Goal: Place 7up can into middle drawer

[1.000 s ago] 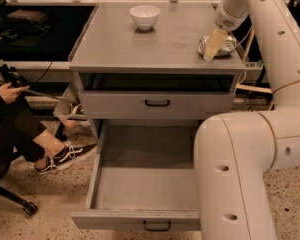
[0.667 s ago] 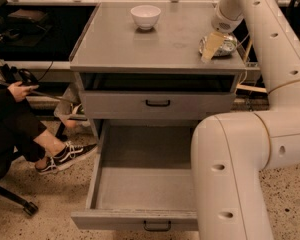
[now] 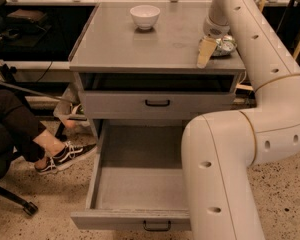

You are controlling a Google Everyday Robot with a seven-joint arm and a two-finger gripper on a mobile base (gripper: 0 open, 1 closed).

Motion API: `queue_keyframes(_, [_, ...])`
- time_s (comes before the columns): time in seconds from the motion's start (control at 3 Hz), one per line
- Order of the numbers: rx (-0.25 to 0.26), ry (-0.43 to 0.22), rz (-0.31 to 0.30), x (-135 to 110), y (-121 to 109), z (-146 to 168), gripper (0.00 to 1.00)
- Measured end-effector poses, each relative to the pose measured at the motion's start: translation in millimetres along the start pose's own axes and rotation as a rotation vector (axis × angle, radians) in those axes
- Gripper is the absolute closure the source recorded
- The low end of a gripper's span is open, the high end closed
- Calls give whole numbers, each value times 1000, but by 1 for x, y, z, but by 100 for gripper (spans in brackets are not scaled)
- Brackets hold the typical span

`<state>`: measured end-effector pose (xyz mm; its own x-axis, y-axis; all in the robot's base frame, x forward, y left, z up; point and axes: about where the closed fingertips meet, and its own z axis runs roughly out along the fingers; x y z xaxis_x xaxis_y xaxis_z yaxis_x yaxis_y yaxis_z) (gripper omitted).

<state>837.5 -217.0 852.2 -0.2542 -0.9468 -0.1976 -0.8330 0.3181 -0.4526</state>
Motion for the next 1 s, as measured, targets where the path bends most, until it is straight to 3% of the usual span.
queue_keyframes(0.33, [0, 0, 0, 0, 0, 0, 0])
queue_keyframes(1.0, [68, -27, 128, 51, -19, -16, 0])
